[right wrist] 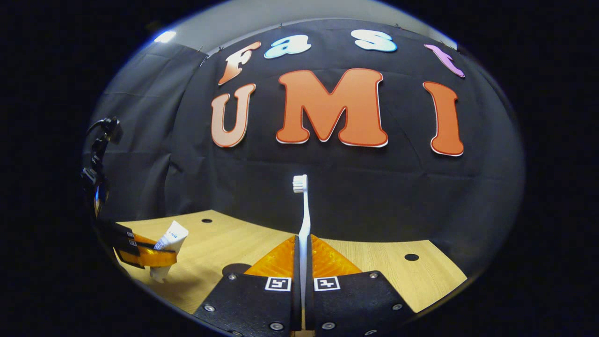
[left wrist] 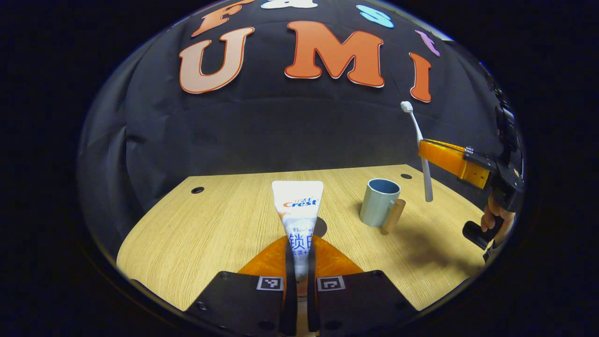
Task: Put the toothbrush and toothpaste on the desktop into the cup, then pick up the cup and place it on the coaster on the desktop.
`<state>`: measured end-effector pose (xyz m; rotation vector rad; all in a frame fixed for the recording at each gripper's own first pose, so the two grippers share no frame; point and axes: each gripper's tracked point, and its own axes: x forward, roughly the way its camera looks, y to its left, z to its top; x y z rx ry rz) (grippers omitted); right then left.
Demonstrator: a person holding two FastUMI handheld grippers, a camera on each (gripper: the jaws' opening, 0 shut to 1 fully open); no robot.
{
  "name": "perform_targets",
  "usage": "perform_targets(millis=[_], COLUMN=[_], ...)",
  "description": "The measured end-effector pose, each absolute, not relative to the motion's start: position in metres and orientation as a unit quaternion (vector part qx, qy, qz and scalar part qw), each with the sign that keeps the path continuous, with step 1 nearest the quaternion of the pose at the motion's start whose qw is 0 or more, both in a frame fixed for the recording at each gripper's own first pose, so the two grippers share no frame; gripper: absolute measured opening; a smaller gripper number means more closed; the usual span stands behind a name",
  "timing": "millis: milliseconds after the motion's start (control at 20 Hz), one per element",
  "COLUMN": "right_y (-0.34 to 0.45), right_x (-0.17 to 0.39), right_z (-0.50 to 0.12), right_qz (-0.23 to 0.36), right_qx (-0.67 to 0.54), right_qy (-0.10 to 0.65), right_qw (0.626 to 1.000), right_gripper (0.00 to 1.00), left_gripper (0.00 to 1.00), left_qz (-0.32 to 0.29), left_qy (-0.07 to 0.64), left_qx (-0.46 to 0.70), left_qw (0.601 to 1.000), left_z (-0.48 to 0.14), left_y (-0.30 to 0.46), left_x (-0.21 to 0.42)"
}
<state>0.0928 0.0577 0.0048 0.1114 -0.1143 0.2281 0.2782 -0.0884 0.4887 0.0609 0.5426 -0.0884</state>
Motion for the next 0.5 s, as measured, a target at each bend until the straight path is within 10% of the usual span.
perform_targets(millis=[500], right_y=[0.044], right_x=[0.14], right_z=[0.012], right_qz=[0.089], right_qx=[0.13], right_qy=[-0.103], right_qw=[0.982], right_gripper=[0.03], left_gripper=[0.12], left_qz=[-0.04], left_qy=[0.247], left_qx=[0.025], left_qw=[0.968], left_z=[0.491], left_y=[-0.086], left_x=[0.286])
